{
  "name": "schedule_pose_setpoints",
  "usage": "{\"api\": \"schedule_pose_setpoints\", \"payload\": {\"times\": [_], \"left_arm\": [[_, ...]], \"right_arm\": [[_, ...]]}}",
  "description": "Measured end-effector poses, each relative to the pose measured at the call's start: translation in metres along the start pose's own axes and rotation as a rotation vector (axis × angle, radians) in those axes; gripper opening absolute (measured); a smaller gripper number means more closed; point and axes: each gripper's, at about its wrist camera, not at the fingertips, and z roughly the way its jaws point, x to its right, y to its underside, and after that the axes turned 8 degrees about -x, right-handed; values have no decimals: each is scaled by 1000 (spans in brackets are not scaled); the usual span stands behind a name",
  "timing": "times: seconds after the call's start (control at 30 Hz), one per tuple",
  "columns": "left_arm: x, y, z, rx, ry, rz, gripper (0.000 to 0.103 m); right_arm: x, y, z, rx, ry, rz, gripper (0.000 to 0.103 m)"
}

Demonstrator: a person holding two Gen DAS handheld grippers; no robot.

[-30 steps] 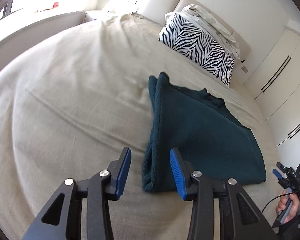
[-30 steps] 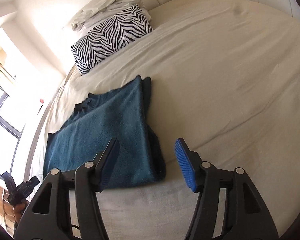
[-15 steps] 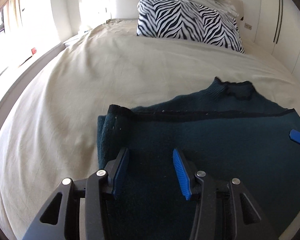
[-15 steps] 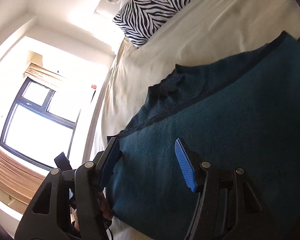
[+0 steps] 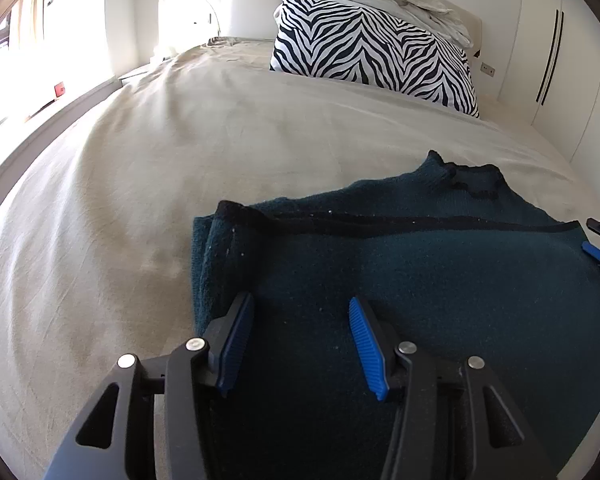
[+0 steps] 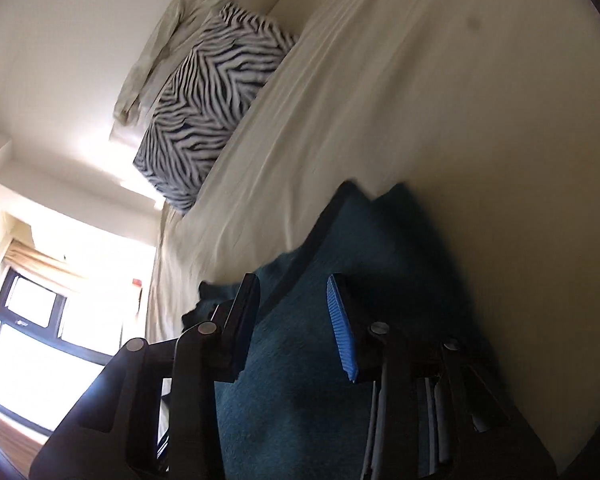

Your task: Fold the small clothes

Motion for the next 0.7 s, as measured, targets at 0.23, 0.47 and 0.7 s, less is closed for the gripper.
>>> {"api": "schedule_pose_setpoints", "payload": {"times": [0.23,0.47,0.7], "left_arm": [[2,1,1,8,-8,6,53],[-2,3,0,17,9,2,53],[-4,6,-2,30,25,-4,53]], "right_arm": [[-71,86,0,-241,-224,-180,43],[-91,197,62,-542,-253,-250,43],[-36,146,23,-387,-293,-80,40]]}}
